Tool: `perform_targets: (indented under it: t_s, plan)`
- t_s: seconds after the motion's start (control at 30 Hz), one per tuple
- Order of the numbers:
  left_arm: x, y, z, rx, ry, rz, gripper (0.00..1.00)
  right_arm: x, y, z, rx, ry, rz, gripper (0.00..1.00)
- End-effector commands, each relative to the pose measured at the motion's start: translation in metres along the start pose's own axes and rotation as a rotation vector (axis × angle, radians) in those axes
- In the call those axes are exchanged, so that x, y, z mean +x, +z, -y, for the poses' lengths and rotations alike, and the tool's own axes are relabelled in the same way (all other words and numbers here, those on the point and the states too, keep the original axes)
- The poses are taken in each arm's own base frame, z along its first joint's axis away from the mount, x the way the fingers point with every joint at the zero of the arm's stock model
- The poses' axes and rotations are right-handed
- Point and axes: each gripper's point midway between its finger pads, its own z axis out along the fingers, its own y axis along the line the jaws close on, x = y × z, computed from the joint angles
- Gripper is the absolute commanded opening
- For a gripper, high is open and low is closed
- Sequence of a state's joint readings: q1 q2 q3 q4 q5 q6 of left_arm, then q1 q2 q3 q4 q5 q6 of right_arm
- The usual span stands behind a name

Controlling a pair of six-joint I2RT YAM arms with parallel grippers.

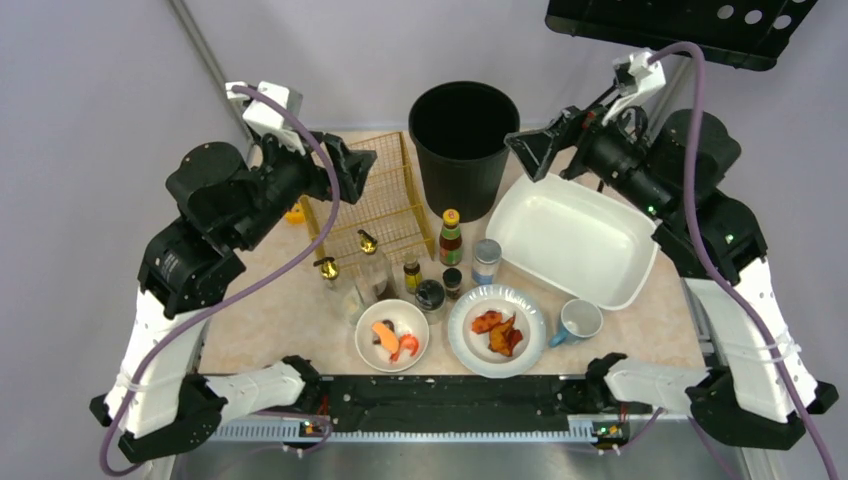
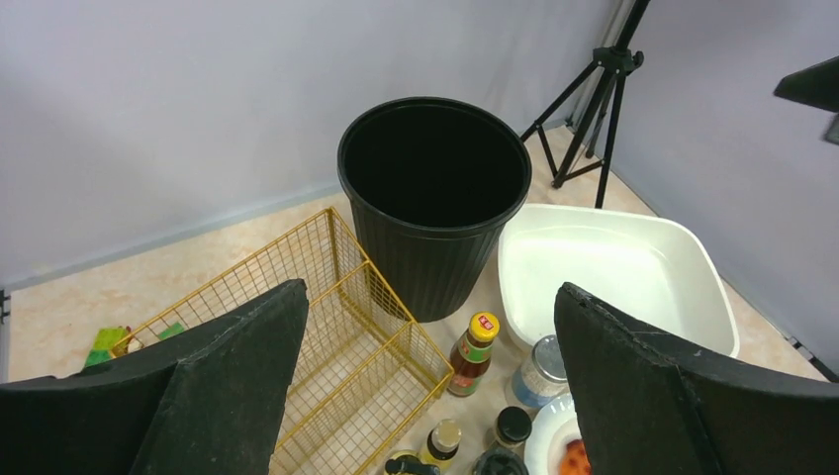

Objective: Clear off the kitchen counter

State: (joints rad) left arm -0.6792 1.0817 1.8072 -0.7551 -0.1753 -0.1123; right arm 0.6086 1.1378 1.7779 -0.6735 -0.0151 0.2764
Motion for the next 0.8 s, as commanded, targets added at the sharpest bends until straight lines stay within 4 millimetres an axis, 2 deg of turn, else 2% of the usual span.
perform_targets:
  t_s: [0.0,0.17,0.37,0.5,0.6,0.7,0.77]
  plan:
    - [0.001,0.004,0.002,-0.001,-0.024,-0.013,0.99,-0.019,0.001,-0.028,-0.155,-0.03,0.092,0.99]
    - [0.007,-0.003,-0.009,-0.062,-0.057,-0.025,0.99,-0.005,0.004,-0.046,-0.265,-0.012,0.04,0.99]
    - [0.032,-0.006,-0.032,-0.229,-0.152,-0.11,0.99,0.027,0.029,-0.054,-0.282,0.0,-0.052,0.99]
    - [0.047,-0.013,-0.046,-0.329,-0.19,-0.157,0.99,0.064,0.054,-0.064,-0.276,-0.036,-0.149,0.99]
    - [0.049,-0.022,-0.056,-0.382,-0.2,-0.139,0.99,0.094,0.067,-0.086,-0.332,-0.078,-0.224,0.99]
    - [0.056,-0.032,-0.062,-0.393,-0.155,-0.154,0.99,0.123,0.073,-0.107,-0.383,-0.112,-0.282,0.99]
    - [0.067,-0.035,-0.067,-0.419,-0.122,-0.197,0.99,0.14,0.073,-0.122,-0.418,-0.134,-0.308,0.98]
